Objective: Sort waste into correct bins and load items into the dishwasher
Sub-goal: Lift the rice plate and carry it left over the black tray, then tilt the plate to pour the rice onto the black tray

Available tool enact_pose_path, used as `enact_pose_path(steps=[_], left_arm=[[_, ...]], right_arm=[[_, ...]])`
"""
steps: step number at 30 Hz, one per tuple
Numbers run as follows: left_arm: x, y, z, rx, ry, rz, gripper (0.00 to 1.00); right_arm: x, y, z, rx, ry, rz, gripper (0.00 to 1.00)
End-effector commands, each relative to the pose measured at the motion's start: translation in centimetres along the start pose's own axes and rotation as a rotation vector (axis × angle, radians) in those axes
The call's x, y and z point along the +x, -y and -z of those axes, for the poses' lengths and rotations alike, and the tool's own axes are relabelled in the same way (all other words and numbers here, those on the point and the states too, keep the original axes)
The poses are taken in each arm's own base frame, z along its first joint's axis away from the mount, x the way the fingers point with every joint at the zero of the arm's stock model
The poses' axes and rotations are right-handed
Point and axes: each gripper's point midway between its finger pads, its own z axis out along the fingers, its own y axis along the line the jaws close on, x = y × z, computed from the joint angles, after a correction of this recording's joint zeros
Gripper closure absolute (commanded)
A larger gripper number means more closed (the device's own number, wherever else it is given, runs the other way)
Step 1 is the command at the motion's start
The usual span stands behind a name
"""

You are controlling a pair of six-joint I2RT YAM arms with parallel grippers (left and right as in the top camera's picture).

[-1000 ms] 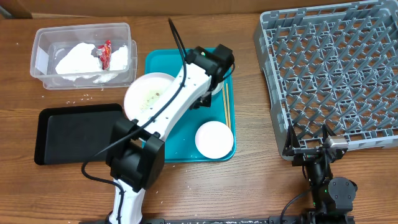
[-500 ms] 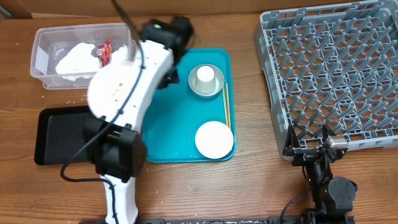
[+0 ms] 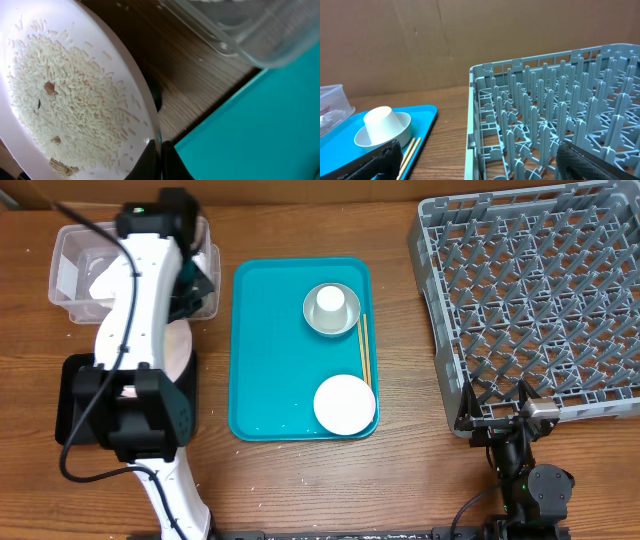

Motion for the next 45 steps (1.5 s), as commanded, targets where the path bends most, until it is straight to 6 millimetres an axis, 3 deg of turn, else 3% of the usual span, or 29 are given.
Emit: enact_pose_path(steps=[1,7,15,23,35,45], left_arm=[[-1.2,-1.0,-0.2,0.03,-0.026,0.113,0.96],[-2.6,-3.8,-0.9,0.039,-0.07,0.251,0.96],[-4.1,-5.0,-1.4,0.132,-0.123,0.353,0.96],[-4.9,-5.0,-1.6,0.165,-0.116,0.382,0.96],[-4.4,-3.8,-1.2,0.253,-0.186,0.442,0.96],[-4.6,-4.2,-0.9,0.349,-0.265,0.475,0.96]], right_arm=[[0.2,0.0,0.0,0.002,0.003,0.001,0.0],[0.2,0.0,0.0,0.002,0.003,0.001,0.0],[0.2,0.1,0.0,0.002,0.003,0.001,0.0],[0.2,0.0,0.0,0.002,0.003,0.001,0.0],[0.2,0.0,0.0,0.002,0.003,0.001,0.0],[0.2,0.0,0.0,0.002,0.003,0.001,0.0]])
